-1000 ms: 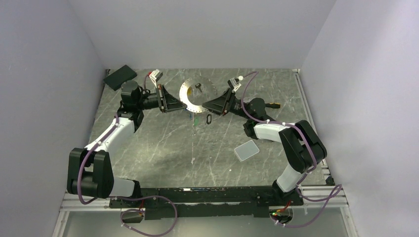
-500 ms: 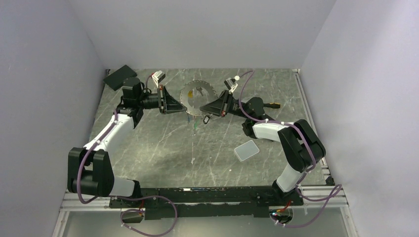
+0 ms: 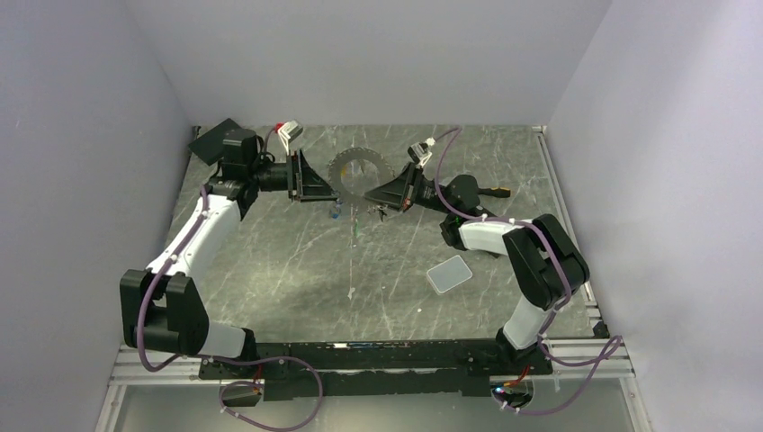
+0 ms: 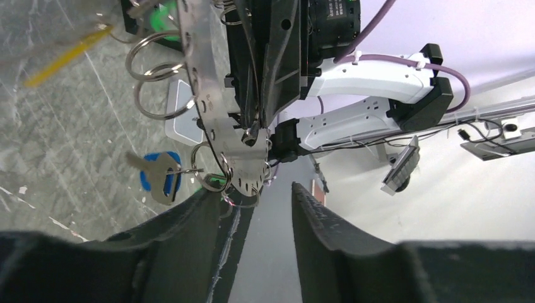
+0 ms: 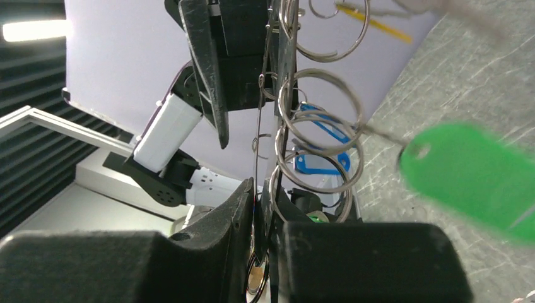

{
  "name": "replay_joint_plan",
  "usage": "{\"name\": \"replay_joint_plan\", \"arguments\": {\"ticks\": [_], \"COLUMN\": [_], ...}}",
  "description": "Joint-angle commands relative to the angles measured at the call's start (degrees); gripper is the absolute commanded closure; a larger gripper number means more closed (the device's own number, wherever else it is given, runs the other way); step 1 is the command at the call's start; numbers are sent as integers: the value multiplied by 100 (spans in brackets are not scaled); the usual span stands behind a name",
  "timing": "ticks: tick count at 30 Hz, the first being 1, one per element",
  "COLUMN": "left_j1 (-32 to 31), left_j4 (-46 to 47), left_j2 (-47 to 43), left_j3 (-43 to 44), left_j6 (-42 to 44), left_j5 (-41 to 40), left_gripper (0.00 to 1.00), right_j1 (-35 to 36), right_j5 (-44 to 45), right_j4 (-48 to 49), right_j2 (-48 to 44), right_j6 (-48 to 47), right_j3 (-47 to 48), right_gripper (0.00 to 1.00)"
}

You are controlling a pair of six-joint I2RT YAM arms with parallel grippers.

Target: Remove the keys from the keyring

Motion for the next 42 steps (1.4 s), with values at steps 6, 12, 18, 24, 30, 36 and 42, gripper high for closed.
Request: {"name": "replay_joint_plan", "arguments": {"ticks": [6,12,18,24,30,36,42], "left_j1": [109,94,-211,-698,-814,-1055,-1235], "left_j4": [-1561,-2249,-2486,-1822,-866,-600,-188], "left_j2": [-184,-639,-962,-1120,-1026,-916,-693], "left_j3": [804,916,744,216,-143,-15,42], "left_j6": [2210,3232,3694,3460,2857,2716,2258], "left_j5": [283,-9,-175,-617,-1060,-1854,-2565], "left_gripper": [40,41,41,38,37,48,53], "right_j1": [-123,-124,-123,-107,-92,-89,-90], "right_j5": [386,730,823,964,1055,1173,1268], "right_j4": [889,434,216,-82,-373,-973,-1365], "right_j2": [-40,-223,-253,-428,-613,-790,-797], "right_j6": [834,715,571,334,21,-315,-525], "right_j3": [244,121,242,281,285,254,259], "right_gripper": [100,100,100,100,100,100,100]}}
